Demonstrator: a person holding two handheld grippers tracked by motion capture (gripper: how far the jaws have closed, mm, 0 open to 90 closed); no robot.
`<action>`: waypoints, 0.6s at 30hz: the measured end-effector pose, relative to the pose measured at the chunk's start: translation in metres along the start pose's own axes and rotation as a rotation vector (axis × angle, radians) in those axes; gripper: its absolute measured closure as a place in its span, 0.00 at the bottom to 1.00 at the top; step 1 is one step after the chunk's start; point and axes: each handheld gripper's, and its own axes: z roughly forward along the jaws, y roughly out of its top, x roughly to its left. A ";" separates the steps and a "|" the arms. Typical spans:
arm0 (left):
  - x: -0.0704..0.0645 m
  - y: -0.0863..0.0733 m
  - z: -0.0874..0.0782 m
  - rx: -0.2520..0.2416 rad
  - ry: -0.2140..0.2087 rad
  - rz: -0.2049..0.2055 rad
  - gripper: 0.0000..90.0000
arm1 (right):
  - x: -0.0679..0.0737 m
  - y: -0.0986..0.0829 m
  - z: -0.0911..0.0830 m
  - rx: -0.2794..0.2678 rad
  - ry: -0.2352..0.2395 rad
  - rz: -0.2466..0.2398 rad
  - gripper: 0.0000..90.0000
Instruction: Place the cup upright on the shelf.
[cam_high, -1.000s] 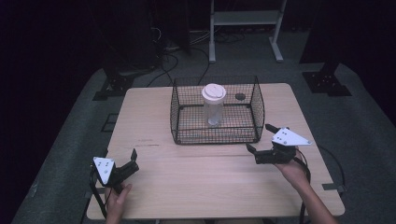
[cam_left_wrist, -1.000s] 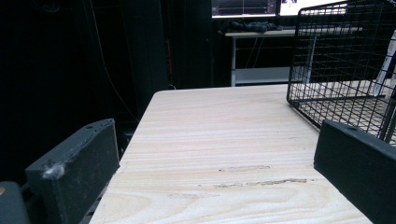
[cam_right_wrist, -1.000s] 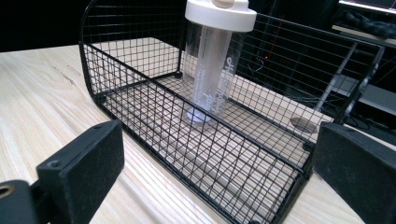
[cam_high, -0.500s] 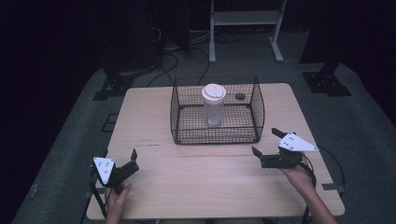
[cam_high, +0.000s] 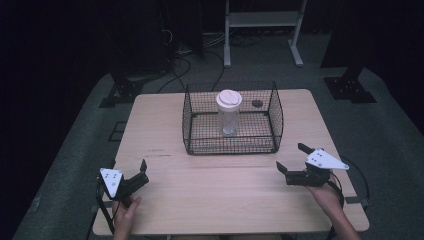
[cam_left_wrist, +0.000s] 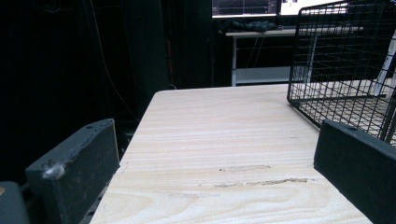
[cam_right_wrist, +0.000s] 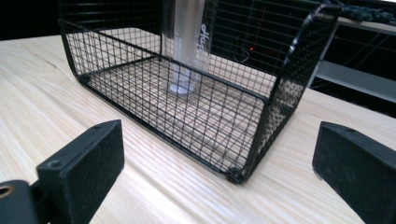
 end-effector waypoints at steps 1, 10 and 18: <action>0.000 0.000 0.000 0.000 0.000 0.000 0.00 | 0.000 0.000 0.000 0.000 0.000 0.000 0.02; 0.000 0.000 0.000 0.000 0.000 0.000 0.00 | -0.003 -0.011 -0.008 -0.005 -0.020 0.028 0.02; 0.000 0.000 0.000 0.000 -0.001 -0.001 0.00 | -0.001 -0.021 -0.013 0.014 -0.034 0.026 0.02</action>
